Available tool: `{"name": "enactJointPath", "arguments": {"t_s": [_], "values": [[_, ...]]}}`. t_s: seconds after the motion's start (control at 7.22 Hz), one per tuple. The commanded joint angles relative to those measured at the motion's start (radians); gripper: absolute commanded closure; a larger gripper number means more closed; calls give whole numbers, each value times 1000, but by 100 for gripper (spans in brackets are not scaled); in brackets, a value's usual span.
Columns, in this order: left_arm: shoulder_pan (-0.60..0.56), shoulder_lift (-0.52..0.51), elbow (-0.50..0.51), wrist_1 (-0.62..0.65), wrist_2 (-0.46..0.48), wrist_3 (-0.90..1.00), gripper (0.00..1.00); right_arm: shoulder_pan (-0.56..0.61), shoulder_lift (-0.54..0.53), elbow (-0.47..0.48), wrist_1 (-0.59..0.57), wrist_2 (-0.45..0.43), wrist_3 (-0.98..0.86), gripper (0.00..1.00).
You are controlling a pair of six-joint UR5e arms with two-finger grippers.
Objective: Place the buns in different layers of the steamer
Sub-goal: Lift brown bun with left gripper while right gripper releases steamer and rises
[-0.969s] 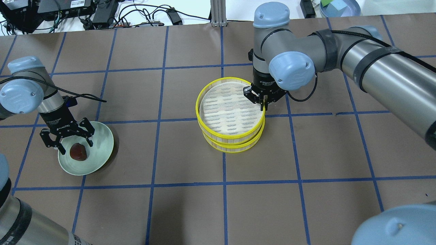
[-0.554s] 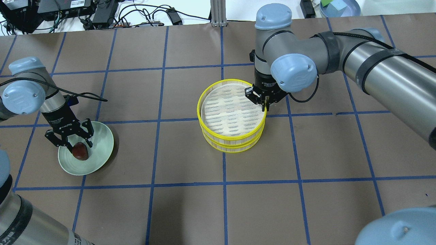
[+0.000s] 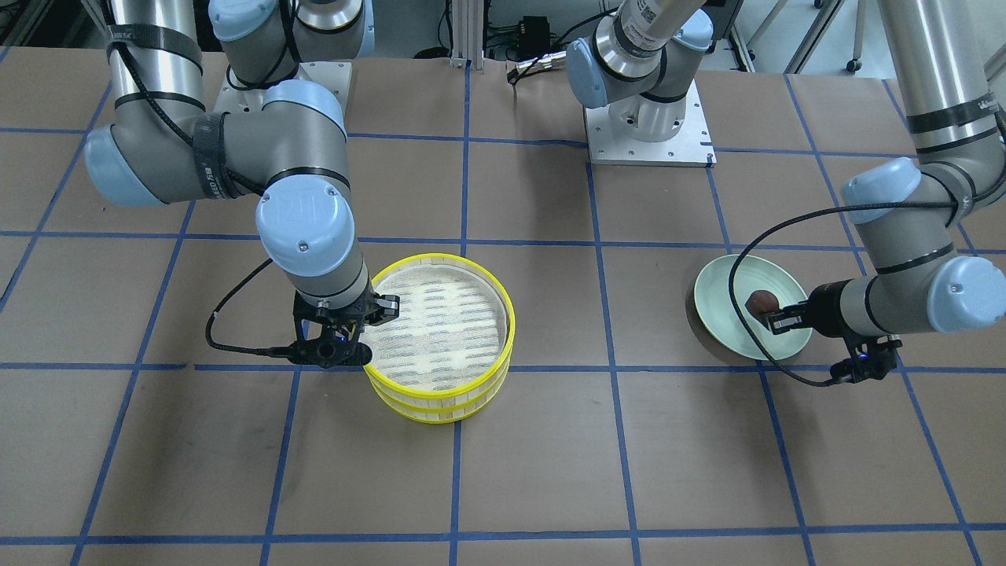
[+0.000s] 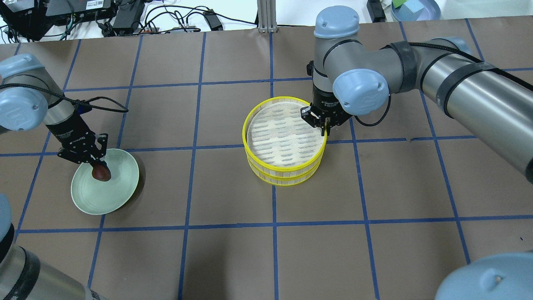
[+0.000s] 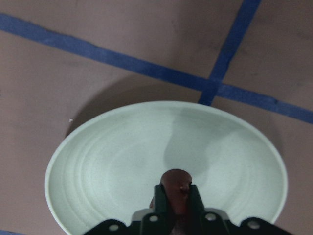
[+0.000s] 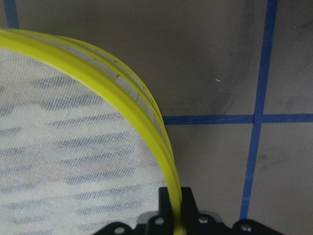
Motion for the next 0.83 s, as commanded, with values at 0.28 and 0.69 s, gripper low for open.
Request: {"name": "enactJointPath", "arguments": {"t_s": [0.28,0.69], "values": [[-49,92,81,3,-160,-37,100,1,-56,-32,34,6,-16,0],[-188,153,114,16,-163,-196,100,-34,-322,-109,273,11,-16,0]]}}
